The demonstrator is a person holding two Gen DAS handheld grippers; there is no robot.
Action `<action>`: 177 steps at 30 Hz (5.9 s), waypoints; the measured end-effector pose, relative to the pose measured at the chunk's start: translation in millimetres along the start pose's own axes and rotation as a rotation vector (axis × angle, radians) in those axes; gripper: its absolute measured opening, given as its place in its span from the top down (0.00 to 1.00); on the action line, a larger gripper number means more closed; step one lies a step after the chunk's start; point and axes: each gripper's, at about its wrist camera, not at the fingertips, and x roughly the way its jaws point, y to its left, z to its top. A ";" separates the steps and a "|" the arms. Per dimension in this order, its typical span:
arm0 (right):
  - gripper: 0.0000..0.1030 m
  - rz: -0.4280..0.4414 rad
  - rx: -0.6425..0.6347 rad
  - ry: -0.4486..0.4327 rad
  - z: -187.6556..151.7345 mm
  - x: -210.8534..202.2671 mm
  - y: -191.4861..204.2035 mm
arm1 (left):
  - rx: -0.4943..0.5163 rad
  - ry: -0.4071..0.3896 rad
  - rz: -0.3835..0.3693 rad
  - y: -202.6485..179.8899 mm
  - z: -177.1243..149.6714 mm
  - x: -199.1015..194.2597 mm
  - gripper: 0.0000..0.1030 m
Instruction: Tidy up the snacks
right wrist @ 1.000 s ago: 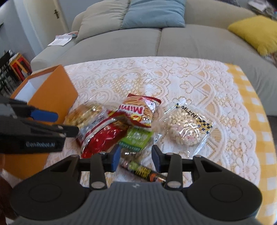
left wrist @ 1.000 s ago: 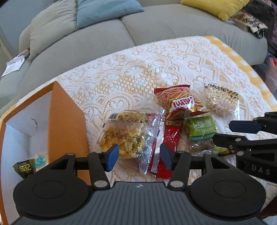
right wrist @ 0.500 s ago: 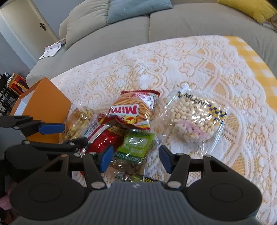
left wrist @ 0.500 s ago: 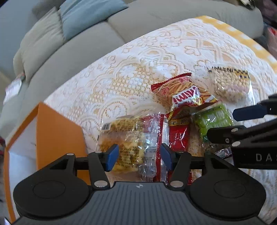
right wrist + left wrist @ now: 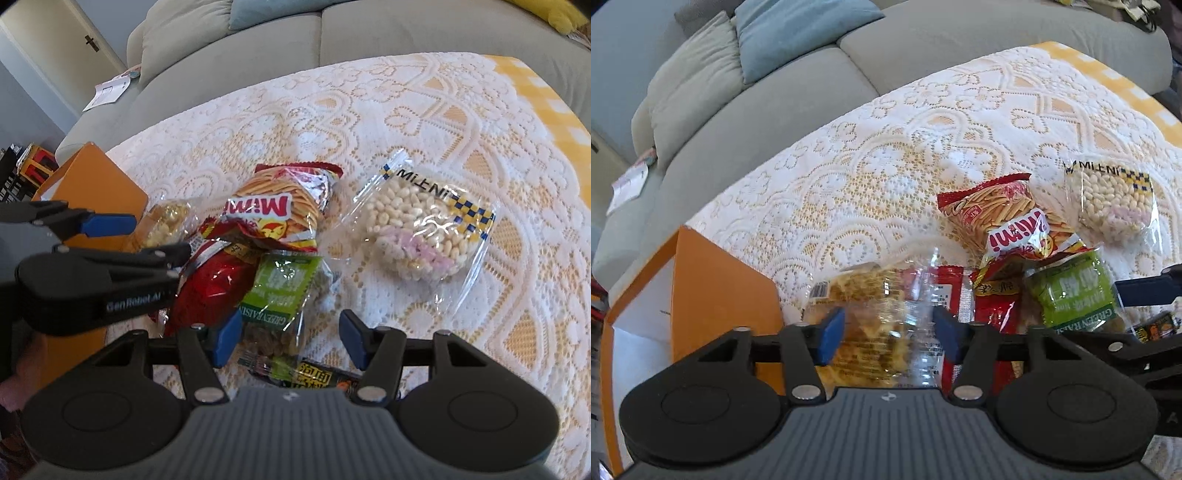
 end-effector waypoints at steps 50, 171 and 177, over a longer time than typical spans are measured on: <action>0.81 -0.002 -0.161 -0.061 -7.2 -18.3 22.5 | -0.159 0.038 0.010 20.6 -12.4 -45.9 0.75; 0.82 0.116 -0.221 -0.042 -68.2 -62.7 86.3 | -0.756 -0.066 -0.081 42.5 -148.8 -84.2 0.69; 0.83 0.121 -0.237 -0.056 -69.8 -67.5 88.7 | -0.681 -0.121 -0.099 37.0 -142.5 -104.1 0.76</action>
